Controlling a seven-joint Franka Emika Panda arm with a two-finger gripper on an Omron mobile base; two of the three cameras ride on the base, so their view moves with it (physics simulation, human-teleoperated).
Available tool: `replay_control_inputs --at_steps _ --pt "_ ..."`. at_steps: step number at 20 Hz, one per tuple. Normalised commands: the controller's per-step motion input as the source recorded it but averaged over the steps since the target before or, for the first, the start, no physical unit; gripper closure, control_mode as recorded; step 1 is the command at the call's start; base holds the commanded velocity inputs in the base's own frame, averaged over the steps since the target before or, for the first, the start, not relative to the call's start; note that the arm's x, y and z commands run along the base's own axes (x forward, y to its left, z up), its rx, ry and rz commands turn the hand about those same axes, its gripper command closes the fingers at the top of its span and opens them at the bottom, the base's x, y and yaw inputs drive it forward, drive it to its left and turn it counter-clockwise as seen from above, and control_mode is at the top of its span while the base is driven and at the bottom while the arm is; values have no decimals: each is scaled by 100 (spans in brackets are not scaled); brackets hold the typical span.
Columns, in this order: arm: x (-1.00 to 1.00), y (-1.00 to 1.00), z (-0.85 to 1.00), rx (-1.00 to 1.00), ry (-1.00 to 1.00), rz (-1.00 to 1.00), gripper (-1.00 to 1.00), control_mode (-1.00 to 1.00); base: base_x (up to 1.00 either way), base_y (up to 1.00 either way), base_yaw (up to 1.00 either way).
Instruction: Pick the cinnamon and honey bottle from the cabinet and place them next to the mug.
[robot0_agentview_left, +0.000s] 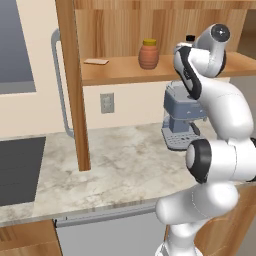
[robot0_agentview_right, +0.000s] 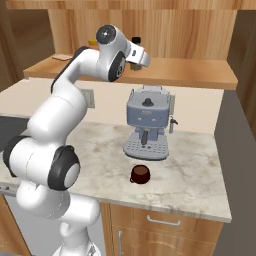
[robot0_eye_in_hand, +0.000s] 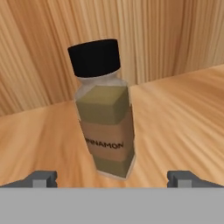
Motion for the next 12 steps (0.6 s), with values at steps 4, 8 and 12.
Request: replay_control_inputs --at_steps 4,8,12 --pt "14 0 -2 0 0 0 -100 -100 0 0 0" --pt "16 0 0 0 0 0 -100 -100 0 0 0" --pt "7 0 0 0 0 0 -100 -100 0 0 0"
